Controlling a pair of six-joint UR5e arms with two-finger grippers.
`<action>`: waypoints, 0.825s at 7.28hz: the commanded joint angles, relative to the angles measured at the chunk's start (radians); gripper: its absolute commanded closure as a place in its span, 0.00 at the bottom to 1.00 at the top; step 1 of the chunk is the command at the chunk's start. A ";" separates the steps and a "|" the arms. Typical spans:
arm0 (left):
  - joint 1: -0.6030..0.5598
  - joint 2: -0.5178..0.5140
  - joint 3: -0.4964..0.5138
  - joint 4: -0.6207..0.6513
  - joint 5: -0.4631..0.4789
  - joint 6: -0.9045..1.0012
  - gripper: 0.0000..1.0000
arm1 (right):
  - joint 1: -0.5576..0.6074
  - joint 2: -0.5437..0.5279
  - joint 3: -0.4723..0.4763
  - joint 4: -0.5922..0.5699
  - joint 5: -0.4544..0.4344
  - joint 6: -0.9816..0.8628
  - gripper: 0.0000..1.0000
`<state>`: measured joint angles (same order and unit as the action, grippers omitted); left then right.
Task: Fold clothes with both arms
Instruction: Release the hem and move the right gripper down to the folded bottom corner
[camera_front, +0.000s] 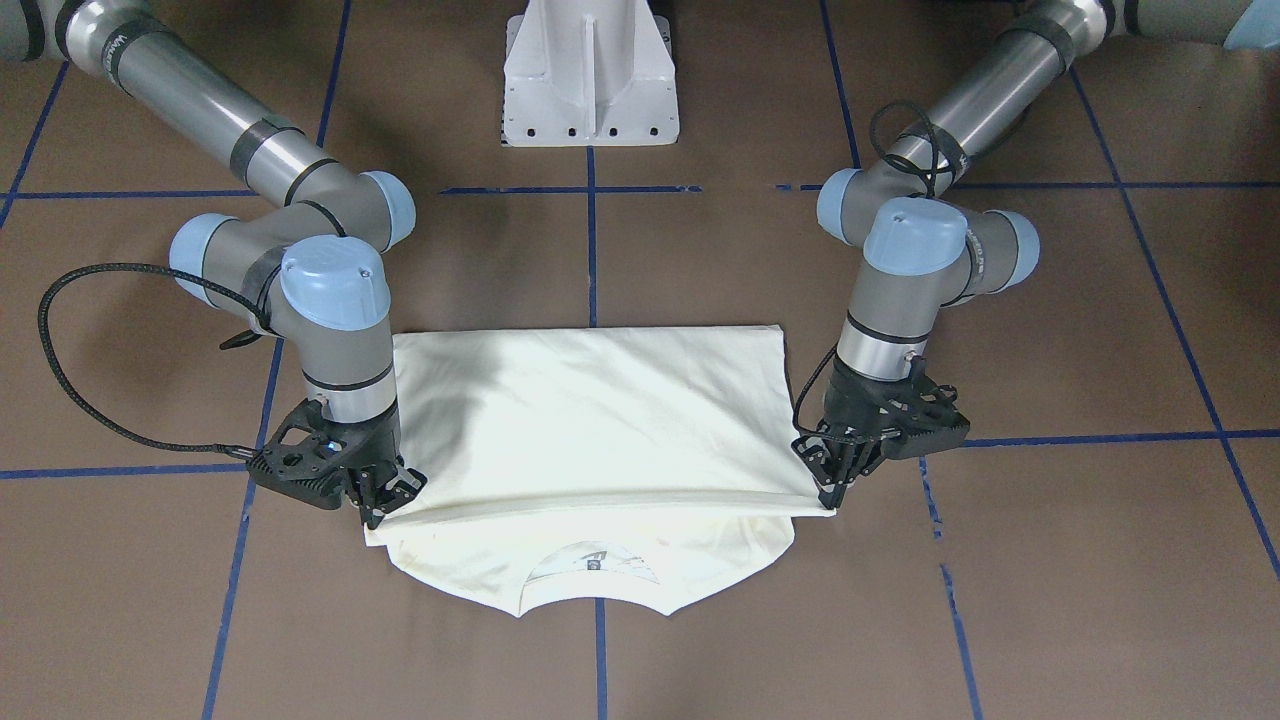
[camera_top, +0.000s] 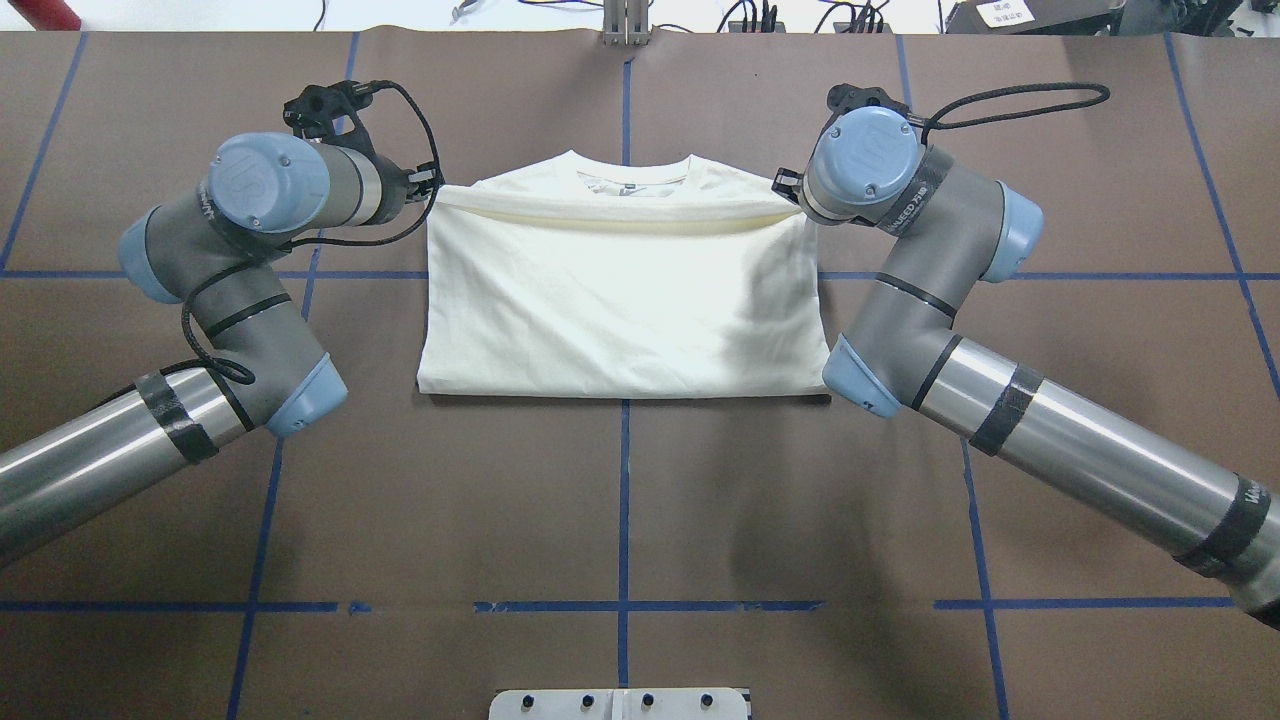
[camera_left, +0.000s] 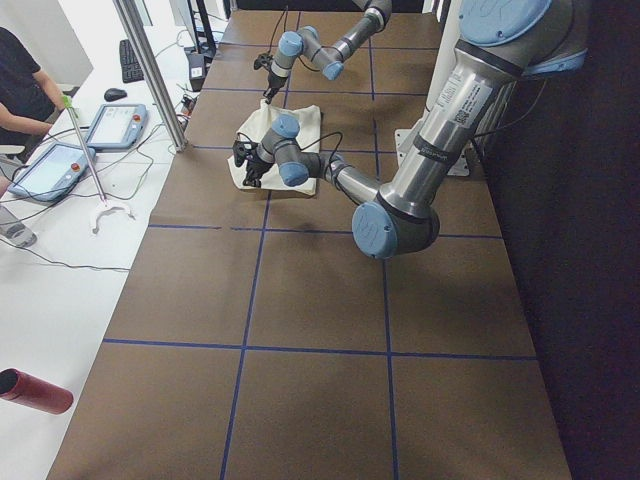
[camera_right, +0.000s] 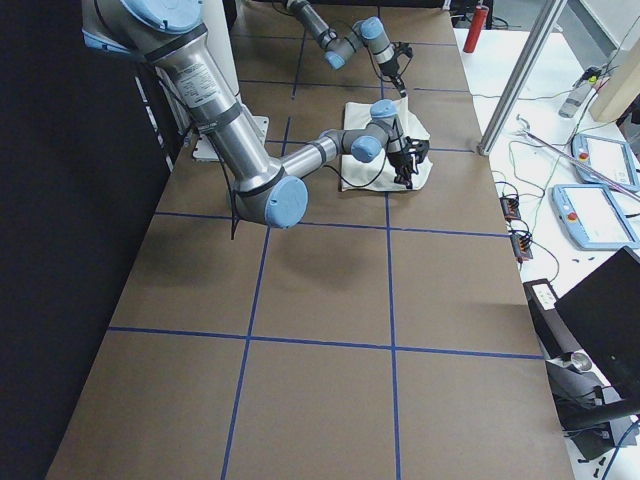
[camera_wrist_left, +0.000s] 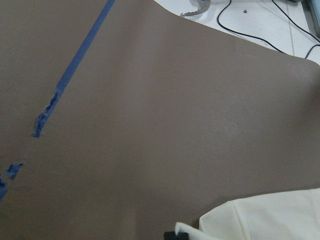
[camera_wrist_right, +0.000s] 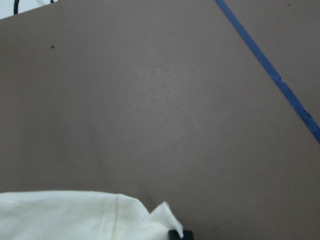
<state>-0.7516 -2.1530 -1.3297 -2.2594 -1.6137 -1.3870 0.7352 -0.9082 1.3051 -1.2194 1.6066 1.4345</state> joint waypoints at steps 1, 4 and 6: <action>0.000 -0.008 0.004 -0.005 0.000 -0.001 0.94 | 0.003 0.014 -0.006 0.011 0.000 0.000 0.81; -0.008 -0.008 -0.002 -0.055 -0.008 0.000 0.76 | 0.018 0.018 0.012 0.015 0.010 -0.006 0.64; -0.005 0.004 0.000 -0.163 -0.009 0.005 0.75 | 0.020 -0.102 0.203 0.004 0.096 0.009 0.52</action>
<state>-0.7566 -2.1532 -1.3271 -2.3773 -1.6224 -1.3850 0.7567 -0.9270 1.4026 -1.2130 1.6590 1.4363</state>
